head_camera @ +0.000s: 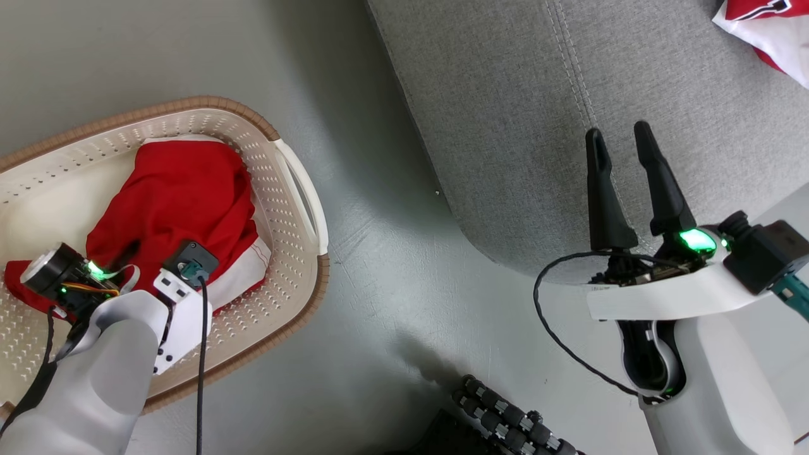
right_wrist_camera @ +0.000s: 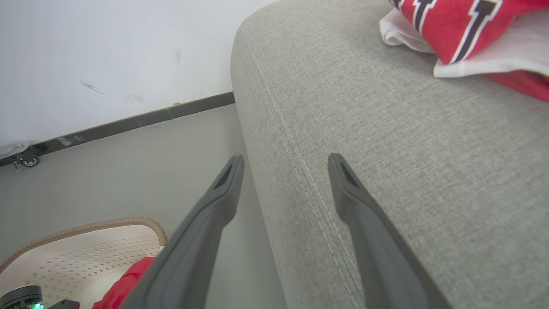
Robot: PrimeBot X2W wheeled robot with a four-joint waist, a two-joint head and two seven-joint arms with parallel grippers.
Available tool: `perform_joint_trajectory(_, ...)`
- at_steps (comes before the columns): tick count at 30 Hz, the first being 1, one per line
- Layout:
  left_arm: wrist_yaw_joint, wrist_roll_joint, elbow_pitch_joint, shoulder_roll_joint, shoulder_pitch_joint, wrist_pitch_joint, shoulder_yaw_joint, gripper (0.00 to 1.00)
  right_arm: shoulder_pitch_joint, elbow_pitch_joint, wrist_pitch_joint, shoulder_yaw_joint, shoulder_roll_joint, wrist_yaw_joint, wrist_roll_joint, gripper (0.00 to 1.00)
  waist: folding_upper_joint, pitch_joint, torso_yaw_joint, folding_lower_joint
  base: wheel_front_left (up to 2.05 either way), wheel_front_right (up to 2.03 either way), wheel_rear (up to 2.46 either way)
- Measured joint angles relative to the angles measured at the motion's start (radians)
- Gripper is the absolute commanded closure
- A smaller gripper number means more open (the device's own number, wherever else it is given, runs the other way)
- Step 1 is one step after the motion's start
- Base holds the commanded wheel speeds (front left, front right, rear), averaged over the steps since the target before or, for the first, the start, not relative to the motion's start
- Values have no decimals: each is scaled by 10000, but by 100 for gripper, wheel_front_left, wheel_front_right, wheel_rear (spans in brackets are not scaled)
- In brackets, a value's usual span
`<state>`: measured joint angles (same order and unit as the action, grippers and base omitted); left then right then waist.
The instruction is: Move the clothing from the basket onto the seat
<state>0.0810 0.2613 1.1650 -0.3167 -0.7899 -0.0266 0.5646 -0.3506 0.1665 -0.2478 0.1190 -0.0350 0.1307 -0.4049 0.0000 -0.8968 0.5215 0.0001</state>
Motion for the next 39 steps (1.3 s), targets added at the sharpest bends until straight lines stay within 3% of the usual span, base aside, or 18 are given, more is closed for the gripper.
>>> perform_joint_trajectory(2,-21,0,33,25,-1,2,0,67,-29,-6,0,0,0,0,0,0,-1,0,7,0,0,0,0)
perform_joint_trajectory(4,-21,0,54,21,-1,0,0,97,-29,-4,0,0,0,0,2,0,0,0,9,-1,0,0,0)
perform_joint_trajectory(5,-25,-2,105,21,-1,0,0,100,-30,-2,0,-2,0,0,0,0,0,1,13,0,0,0,0)
perform_joint_trajectory(12,-12,-257,132,82,-1,71,-290,100,-34,0,0,-21,0,0,0,0,0,22,8,0,0,0,0)
perform_joint_trajectory(24,435,-1137,-301,324,-5,1072,-1083,100,-242,17,-2,-159,0,0,0,0,0,216,-164,0,0,0,0)
perform_joint_trajectory(39,817,-1381,-732,336,232,2176,-1285,100,-235,59,-2,-456,-2,0,25,0,0,644,-542,0,0,0,0)
